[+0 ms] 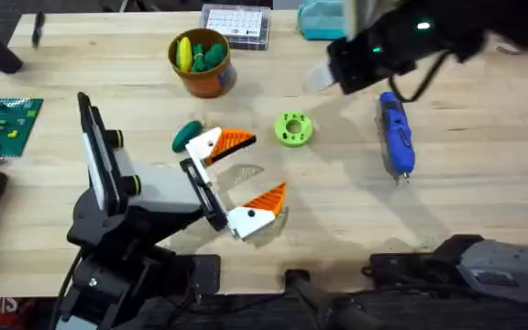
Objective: Pick up the gripper from the table and insert it into the empty holder that is missing its gripper. Then pick up a screw, insert it into the mounting hole, and use the screwdriver to tighten it. Finally, clean up the table by picking up the vegetable and placing it into the bucket.
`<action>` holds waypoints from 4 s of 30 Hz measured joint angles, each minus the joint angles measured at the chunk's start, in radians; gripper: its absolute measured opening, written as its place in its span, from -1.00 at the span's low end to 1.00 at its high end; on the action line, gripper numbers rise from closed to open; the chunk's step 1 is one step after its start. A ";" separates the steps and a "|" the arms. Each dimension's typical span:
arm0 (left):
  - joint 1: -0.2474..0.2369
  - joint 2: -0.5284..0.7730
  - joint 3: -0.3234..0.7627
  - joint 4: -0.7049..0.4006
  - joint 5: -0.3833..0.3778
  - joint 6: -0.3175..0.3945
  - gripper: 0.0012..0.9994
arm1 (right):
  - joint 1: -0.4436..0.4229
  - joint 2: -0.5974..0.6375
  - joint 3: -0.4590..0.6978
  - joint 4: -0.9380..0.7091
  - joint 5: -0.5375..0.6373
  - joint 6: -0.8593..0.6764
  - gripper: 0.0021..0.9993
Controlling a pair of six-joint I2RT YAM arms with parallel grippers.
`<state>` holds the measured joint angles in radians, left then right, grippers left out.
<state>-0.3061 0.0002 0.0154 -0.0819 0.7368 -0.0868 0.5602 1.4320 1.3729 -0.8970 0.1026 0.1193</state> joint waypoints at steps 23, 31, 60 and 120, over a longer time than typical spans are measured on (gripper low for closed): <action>0.000 0.000 0.000 0.000 0.000 0.000 0.97 | 0.129 -0.124 -0.389 0.294 0.032 0.164 -0.23; 0.000 0.000 0.000 0.000 0.000 0.000 0.97 | 0.158 0.040 -0.392 0.457 0.032 0.114 -0.23; 0.000 0.000 0.000 0.000 0.000 0.000 0.97 | 0.242 0.205 -0.392 0.519 0.040 0.066 -0.23; 0.000 0.000 0.000 0.000 0.000 0.000 0.97 | 0.242 0.235 -0.392 0.602 0.085 0.063 -0.28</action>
<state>-0.3063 0.0002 0.0154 -0.0818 0.7368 -0.0868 0.8024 1.6672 0.9810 -0.2948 0.1873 0.1822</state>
